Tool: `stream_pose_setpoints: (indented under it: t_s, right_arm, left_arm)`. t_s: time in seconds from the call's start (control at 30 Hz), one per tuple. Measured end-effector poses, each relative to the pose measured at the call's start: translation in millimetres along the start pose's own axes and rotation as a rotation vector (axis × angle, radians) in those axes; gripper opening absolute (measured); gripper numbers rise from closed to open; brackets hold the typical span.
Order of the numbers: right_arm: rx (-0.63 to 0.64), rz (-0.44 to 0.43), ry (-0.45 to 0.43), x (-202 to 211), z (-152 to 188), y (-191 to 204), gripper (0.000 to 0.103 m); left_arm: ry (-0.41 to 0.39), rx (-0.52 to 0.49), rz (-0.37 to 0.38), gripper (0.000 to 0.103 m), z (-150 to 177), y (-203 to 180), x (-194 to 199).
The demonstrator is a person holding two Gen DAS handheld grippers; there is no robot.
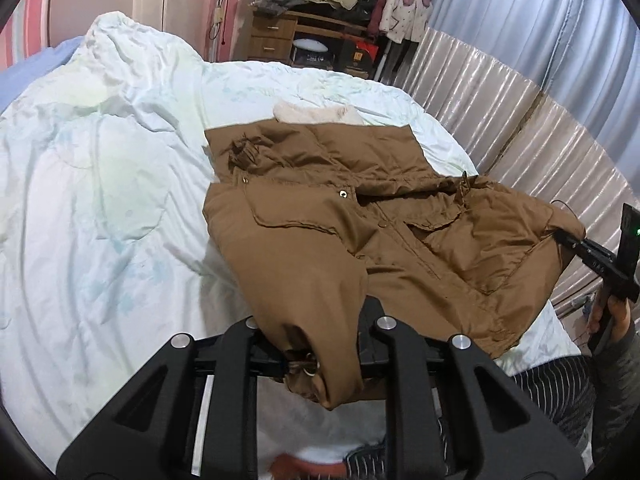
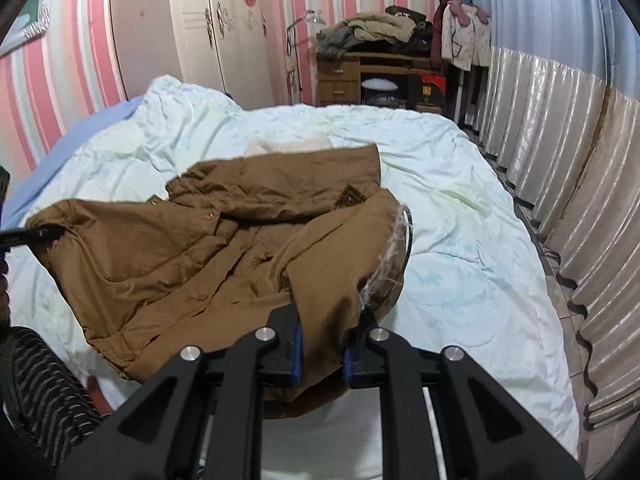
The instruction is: Fold large clothes
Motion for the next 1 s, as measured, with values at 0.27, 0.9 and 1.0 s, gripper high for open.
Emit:
stream_pose_setpoints:
  t_s: [0.27,0.9,1.0]
  right_arm:
    - [-0.058,-0.065,-0.101,72.4,-10.9,17.1,0.014]
    - [-0.130,0.077,-0.233,-26.4,-103.1,-5.5,0.014]
    - [-0.109,0.111,-0.211,-67.1,-122.7,-5.7,0.014]
  left_arm:
    - [-0.108,0.005,0.036,0.019,-2.7,-12.0,75.7]
    - [-0.178,0.270,-0.303,0.022,-129.2,41.0,-52.7]
    - [-0.136,0.286,-0.357,0.022,-145.4,52.2,-82.4]
Point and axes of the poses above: each gripper's, at about its wrist camera, not at the fingertips, and x roughly against the way its jaws point, y to its left, z to its underside, the point moved 2 cm from there along -x, roughly the way its jaws point, and after that the axes turned 5 degrees about -y, right-handed, at the moved point
